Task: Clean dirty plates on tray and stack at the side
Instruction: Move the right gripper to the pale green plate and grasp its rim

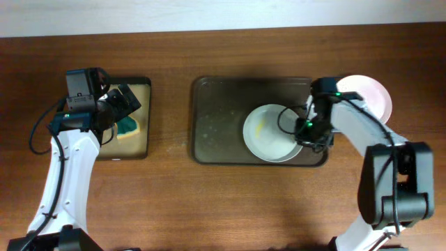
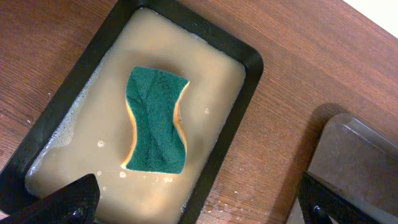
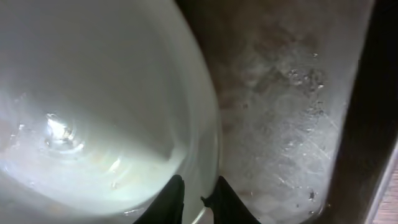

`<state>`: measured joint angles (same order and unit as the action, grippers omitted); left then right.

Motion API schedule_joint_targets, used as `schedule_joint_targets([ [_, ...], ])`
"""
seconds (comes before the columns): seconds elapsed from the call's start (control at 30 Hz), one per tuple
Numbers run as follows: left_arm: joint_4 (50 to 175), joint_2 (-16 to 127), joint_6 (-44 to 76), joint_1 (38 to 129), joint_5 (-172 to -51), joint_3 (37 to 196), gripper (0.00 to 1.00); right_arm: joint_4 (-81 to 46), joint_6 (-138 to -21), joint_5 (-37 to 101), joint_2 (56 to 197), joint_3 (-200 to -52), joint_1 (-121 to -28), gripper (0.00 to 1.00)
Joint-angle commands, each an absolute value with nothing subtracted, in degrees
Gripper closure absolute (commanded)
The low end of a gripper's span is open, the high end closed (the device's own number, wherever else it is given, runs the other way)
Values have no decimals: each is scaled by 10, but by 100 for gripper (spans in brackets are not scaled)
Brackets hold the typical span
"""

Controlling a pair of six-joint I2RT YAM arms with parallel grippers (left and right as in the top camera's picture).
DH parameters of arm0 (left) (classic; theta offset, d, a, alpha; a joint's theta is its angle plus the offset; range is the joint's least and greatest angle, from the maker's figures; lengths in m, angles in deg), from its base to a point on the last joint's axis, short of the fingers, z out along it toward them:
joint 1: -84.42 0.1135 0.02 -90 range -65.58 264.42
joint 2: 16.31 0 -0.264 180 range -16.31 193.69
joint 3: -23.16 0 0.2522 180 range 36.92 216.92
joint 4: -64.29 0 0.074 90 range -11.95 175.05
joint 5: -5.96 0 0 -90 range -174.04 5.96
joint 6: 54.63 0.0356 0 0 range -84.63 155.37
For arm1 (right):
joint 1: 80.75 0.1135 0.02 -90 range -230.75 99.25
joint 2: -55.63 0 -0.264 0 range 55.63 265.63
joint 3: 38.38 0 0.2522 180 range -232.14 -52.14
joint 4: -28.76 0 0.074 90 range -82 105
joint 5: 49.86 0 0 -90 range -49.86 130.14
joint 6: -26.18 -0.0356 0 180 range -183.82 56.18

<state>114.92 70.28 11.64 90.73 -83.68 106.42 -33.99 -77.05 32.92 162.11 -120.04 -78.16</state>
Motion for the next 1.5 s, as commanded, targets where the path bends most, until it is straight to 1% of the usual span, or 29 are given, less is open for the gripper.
schedule_joint_targets([
  [0.0,1149,702,117,911,-841,1068,1,-317,-828,388,1629,-1197,-784,75],
  [0.13,1149,702,117,911,-841,1068,1,-292,-841,371,1629,-1197,-796,73],
  [0.3,1149,702,117,911,-841,1068,1,-288,-841,343,1631,-1197,-796,74],
  [0.43,1149,702,117,911,-841,1068,1,-293,-840,324,1659,-1196,-796,75],
  [0.5,1149,702,117,911,-841,1068,1,-289,-817,282,1672,-1196,-796,78],
  [0.57,1149,702,117,911,-841,1068,1,-289,-806,272,1677,-1196,-796,81],
  [0.6,1149,702,117,911,-841,1068,1,-289,-803,272,1677,-1196,-796,84],
  [0.67,1149,702,117,911,-841,1068,1,-282,-788,270,1677,-1196,-795,95],
  [0.8,1149,702,117,911,-841,1068,1,-252,-760,260,1677,-1196,-786,96],
  [1.0,1149,702,117,911,-841,1068,1,-226,-670,249,1677,-1196,-711,96],
  [1.07,1149,702,117,911,-841,1068,1,-225,-673,273,1677,-1196,-695,95],
  [1.1,1149,702,117,911,-841,1068,1,-224,-673,275,1677,-1196,-692,90],
  [1.13,1149,702,117,911,-841,1068,1,-223,-678,275,1677,-1196,-691,80],
  [1.2,1149,702,117,911,-841,1068,1,-217,-713,275,1677,-1196,-695,71],
  [1.27,1149,702,117,911,-841,1068,1,-209,-748,274,1677,-1196,-699,70],
  [1.33,1149,702,117,911,-846,1068,1,-205,-753,272,1677,-1196,-699,70],
  [1.4,1160,702,117,911,-879,1068,1,-200,-764,273,1678,-1196,-699,70],
  [1.43,1162,702,116,911,-879,1068,1,-198,-777,273,1678,-1196,-699,68],
  [1.47,1159,703,117,911,-877,1067,1,-193,-793,273,1679,-1196,-699,56],
])
